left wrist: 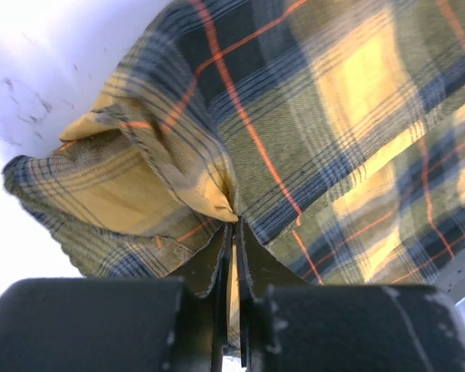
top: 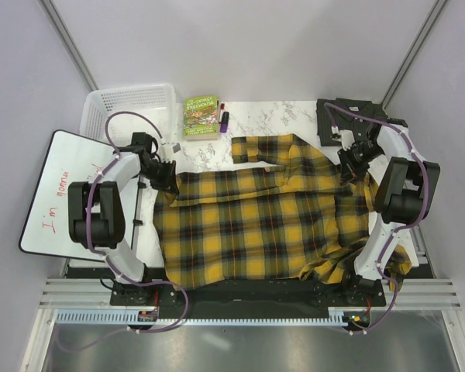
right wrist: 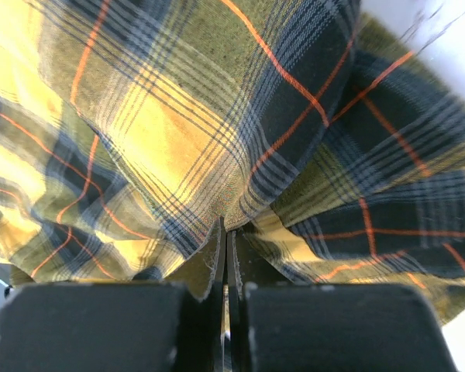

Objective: Fold and stack the long sleeve shirts
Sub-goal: Fold the shirt

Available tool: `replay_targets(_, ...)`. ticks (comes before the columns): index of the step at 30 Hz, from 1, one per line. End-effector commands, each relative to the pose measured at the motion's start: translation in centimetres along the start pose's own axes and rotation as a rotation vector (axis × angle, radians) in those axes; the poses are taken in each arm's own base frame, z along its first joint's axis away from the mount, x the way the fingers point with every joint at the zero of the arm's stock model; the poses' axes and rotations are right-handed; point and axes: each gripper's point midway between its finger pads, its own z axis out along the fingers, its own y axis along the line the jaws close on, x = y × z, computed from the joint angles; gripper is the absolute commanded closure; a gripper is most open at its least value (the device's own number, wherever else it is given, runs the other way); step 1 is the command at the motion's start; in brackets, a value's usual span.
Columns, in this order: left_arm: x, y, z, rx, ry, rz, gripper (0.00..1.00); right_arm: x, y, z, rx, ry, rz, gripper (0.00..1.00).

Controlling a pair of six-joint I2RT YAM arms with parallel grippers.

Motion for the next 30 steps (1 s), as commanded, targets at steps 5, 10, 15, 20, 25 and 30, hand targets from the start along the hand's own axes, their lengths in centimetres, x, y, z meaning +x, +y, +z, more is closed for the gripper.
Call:
replay_targets(5, 0.0, 3.4, 2.5, -0.092, 0.046, -0.005, 0.75, 1.3, -1.6, 2.2, 0.04, 0.052, -0.013, 0.92)
replay_targets(10, -0.1, 2.7, 1.5, -0.082, 0.021, 0.026, 0.55, -0.8, -1.7, -0.4, 0.045, 0.001, -0.027, 0.48)
replay_targets(15, -2.2, 0.0, -1.9, -0.035, -0.096, 0.147, 0.27, -6.5, -1.4, -4.3, 0.044, -0.162, -0.03, 0.24)
replay_targets(20, -4.8, -2.7, -4.3, 0.019, -0.193, 0.264, 0.14, -14.5, -0.1, -5.4, 0.09, -0.308, -0.058, 0.23)
replay_targets(25, -5.8, -4.8, -5.2, 0.07, -0.237, 0.345, 0.0, -20.3, 0.0, -1.3, 0.194, -0.374, -0.13, 0.24)
replay_targets(30, -5.4, -6.3, -5.3, 0.136, -0.25, 0.362, 0.0, -24.0, 2.2, 4.1, 0.228, -0.381, -0.223, 0.21)
